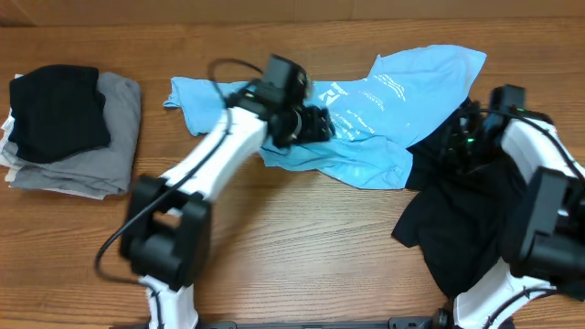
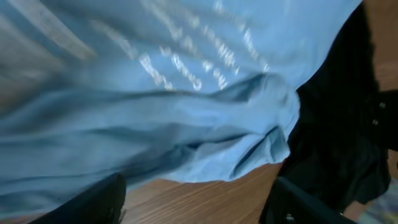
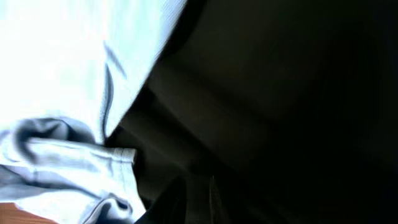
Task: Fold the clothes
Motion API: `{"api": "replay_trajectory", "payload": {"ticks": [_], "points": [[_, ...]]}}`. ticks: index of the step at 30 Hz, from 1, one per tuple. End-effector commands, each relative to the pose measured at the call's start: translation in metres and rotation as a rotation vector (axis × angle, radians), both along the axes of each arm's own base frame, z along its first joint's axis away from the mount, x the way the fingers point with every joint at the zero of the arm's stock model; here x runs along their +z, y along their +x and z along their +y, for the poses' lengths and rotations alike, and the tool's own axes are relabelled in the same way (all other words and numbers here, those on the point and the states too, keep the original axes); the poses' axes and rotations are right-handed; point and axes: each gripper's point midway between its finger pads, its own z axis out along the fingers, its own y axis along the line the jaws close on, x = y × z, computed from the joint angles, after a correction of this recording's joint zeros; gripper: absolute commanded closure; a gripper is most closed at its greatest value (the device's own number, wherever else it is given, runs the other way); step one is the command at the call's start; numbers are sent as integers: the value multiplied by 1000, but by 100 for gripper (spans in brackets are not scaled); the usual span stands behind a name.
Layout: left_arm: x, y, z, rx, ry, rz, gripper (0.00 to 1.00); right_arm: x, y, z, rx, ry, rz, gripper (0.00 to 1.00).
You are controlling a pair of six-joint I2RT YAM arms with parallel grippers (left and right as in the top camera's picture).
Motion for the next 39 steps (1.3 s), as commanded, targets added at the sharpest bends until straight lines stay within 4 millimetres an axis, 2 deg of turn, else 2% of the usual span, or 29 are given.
{"api": "replay_trajectory", "payload": {"ticks": [1, 7, 9, 11, 12, 14, 15, 16, 18, 23, 24, 25, 26, 27, 28, 31, 34, 39], "points": [[-30, -27, -31, -3, -68, 172, 25, -13, 4, 8, 51, -11, 6, 83], [-62, -48, -50, -11, -43, 270, 23, -22, 6, 10, 56, -10, 11, 82], [-71, -54, -53, -19, -31, 289, 27, -22, 6, 9, 56, -11, 10, 82], [-74, -56, -54, -21, -25, 297, 40, -23, 6, 8, 55, -18, 12, 82], [-75, -56, -53, -20, -23, 299, 55, -23, 6, 7, 55, -24, 13, 82], [-76, -55, -53, -20, -18, 294, 73, -24, 6, 5, 53, -36, 16, 81], [-76, -54, -52, -18, -14, 290, 77, -24, 6, 5, 53, -36, 16, 81], [-81, -53, -45, 1, 23, 285, 91, -24, 6, 5, 53, -36, 15, 81], [-84, -52, -38, 16, 60, 282, 96, -24, 6, 5, 53, -36, 15, 81], [-87, -56, -33, 26, 91, 296, 96, -24, 6, 5, 53, -36, 15, 79], [-87, -56, -33, 30, 90, 298, 90, -24, 6, 5, 53, -36, 15, 76], [-87, -55, -33, 40, 88, 302, 60, -24, 6, 5, 53, -36, 15, 75], [-87, -53, -34, 51, 82, 303, 39, -24, 6, 5, 53, -36, 14, 73], [-86, -52, -35, 61, 76, 303, 31, -24, 6, 5, 53, -36, 14, 73], [-85, -50, -38, 70, 61, 302, 28, -24, 6, 5, 53, -36, 15, 73], [-81, -45, -45, 119, 17, 322, 25, -24, 6, 5, 53, -35, 16, 72], [-83, -38, -42, 199, 34, 322, 25, -24, 4, 5, 54, -34, 24, 72], [-89, -23, -30, 300, 96, 271, 43, -25, 2, 6, 54, -31, 32, 72]]}}
